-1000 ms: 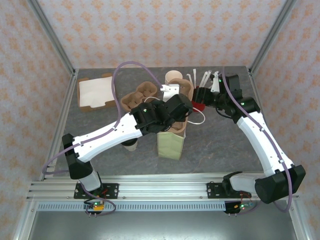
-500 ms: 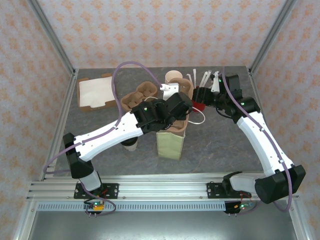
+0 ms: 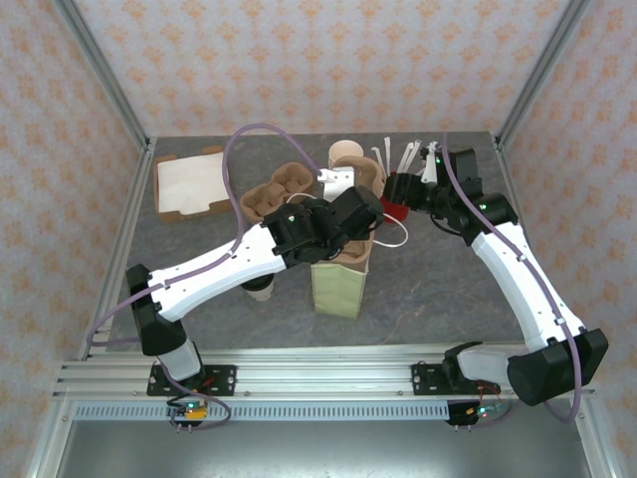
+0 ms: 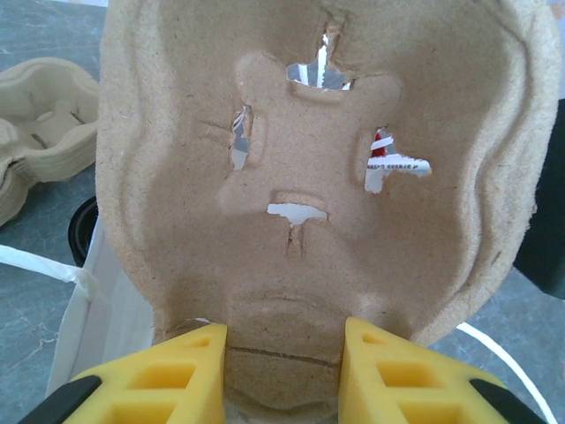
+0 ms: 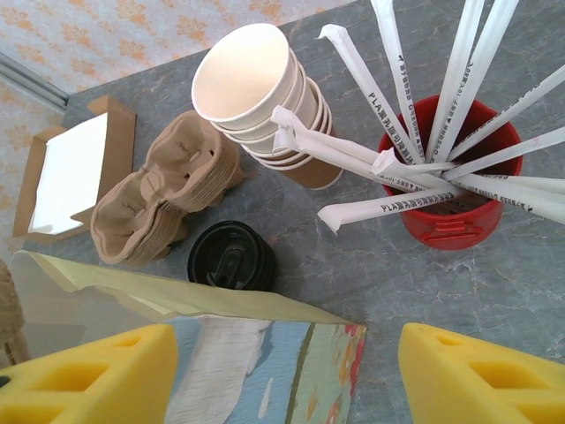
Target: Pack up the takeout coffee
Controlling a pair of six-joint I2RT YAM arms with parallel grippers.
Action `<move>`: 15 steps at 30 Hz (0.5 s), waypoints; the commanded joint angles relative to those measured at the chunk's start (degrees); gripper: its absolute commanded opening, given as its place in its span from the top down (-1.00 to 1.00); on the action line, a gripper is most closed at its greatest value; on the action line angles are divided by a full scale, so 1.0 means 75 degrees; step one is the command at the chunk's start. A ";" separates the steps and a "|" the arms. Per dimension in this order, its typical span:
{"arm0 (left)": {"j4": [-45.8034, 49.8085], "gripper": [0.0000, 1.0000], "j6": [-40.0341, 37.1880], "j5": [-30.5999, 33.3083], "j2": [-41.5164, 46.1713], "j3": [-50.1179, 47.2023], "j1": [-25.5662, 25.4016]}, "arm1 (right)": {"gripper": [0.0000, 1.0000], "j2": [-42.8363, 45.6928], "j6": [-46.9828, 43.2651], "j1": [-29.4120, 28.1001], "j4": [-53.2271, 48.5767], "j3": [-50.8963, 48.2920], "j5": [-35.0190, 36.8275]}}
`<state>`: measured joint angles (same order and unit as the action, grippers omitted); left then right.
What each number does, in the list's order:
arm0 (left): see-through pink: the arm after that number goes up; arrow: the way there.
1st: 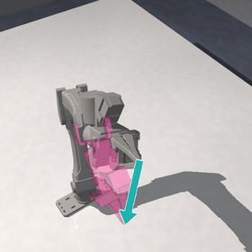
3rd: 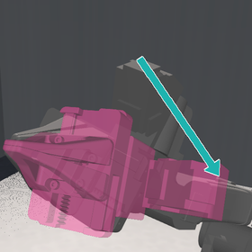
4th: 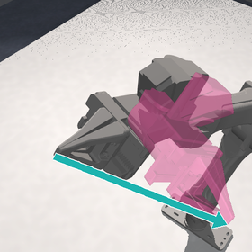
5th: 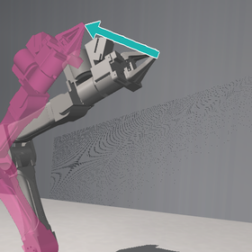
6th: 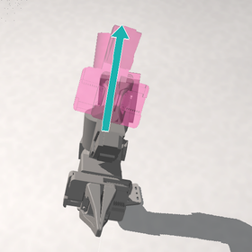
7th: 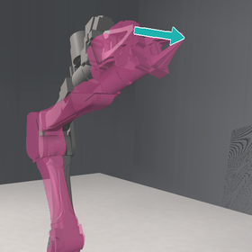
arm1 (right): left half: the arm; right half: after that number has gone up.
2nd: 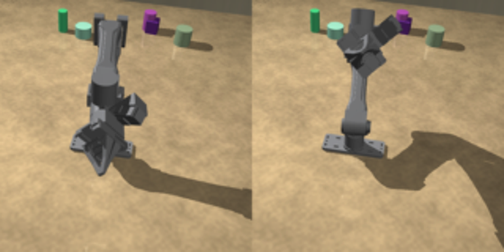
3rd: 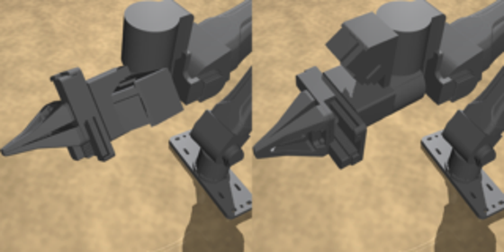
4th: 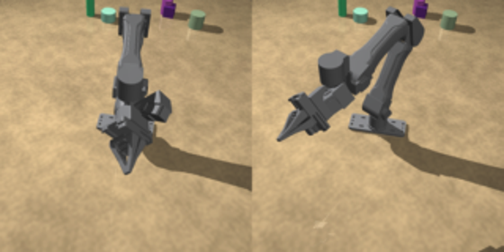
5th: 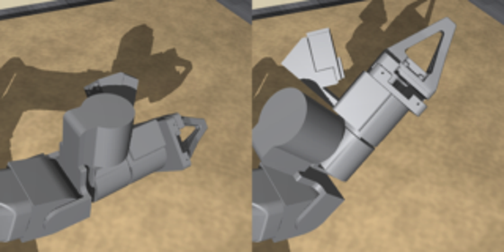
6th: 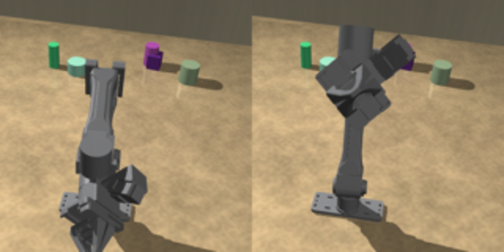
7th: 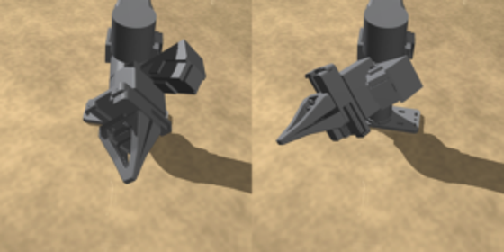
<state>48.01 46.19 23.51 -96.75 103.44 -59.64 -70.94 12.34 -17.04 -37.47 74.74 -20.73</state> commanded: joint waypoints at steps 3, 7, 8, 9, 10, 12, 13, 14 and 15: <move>0.0232 0.37 0.0255 0.0548 0.0478 -0.0406 -0.0084 | -0.36 0.0104 -0.0064 0.0033 0.0095 0.0089 0.0178; 0.0408 0.38 0.0342 0.0400 0.0603 -0.0567 -0.0087 | -0.36 0.0118 -0.0154 0.0033 0.0223 0.0083 -0.0099; 0.0426 0.38 0.0324 0.0353 0.0614 -0.0594 -0.0087 | -0.36 0.0128 -0.0194 0.0033 0.0270 0.0074 -0.0194; 0.0470 0.39 0.0320 0.0310 0.0621 -0.0620 -0.0080 | -0.35 0.0129 -0.0252 0.0039 0.0318 0.0070 -0.0355; 0.0532 0.39 0.0305 0.0240 0.0621 -0.0627 -0.0086 | -0.33 0.0120 -0.0310 0.0034 0.0370 0.0072 -0.0571; 0.0672 0.39 0.0284 0.0173 0.0605 -0.0597 -0.0085 | -0.31 0.0087 -0.0422 0.0033 0.0436 0.0073 -0.1009; 0.0708 0.39 0.0250 0.0131 0.0600 -0.0602 -0.0076 | -0.30 0.0073 -0.0440 0.0041 0.0501 0.0067 -0.1190; 0.0749 0.39 0.0241 0.0087 0.0609 -0.0604 -0.0060 | -0.29 0.0052 -0.0478 0.0034 0.0538 0.0088 -0.1338; 0.0794 0.39 0.0239 0.0038 0.0618 -0.0614 -0.0052 | -0.27 0.0003 -0.0505 0.0033 0.0543 0.0117 -0.1478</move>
<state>50.74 47.11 23.88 -94.00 99.46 -59.64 -70.94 10.46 -17.04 -36.01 74.74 -26.87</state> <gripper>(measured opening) 0.310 0.643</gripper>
